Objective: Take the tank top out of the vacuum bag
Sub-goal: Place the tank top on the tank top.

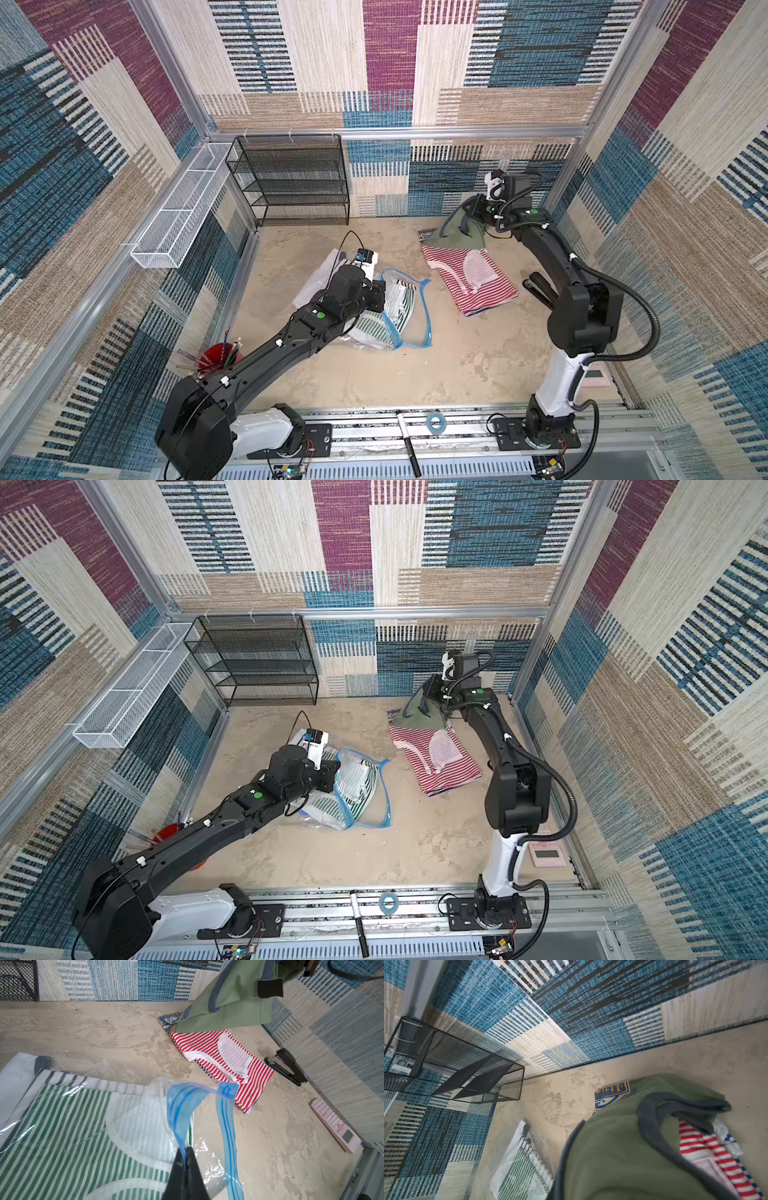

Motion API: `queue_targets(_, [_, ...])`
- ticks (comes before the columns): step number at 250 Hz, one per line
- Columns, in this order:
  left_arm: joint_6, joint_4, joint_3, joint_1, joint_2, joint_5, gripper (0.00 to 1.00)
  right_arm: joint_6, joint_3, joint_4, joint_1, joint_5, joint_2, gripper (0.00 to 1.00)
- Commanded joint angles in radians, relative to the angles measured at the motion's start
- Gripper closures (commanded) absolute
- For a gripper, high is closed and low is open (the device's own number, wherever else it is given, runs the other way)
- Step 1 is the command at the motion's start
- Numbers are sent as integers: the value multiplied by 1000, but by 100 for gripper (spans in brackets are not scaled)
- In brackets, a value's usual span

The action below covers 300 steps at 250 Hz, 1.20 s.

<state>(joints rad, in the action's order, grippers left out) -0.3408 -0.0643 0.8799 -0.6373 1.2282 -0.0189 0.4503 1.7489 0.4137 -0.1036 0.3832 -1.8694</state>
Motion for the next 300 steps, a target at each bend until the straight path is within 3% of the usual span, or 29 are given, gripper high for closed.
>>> queue_targets(1, [-5, 36, -12, 1, -14, 20, 100, 32, -93, -90, -2, -41, 67, 100])
queue_targets(84, [-18, 48, -31, 1, -40, 37, 100, 33, -230, -65, 6, -129, 181, 100])
queue_targets(182, [-21, 38, -40, 1, -61, 40, 100, 116, -382, -82, 9, -136, 270, 100])
queue_targets(218, [-27, 38, -51, 1, -79, 51, 100, 137, -526, -86, 12, -210, 333, 100])
queue_targets(240, [-26, 28, -55, 1, -91, 57, 100, 142, -630, -103, 18, -236, 368, 89])
queue_targets(300, [-27, 18, -65, 1, -119, 60, 100, 171, -819, -181, 24, -277, 372, 87])
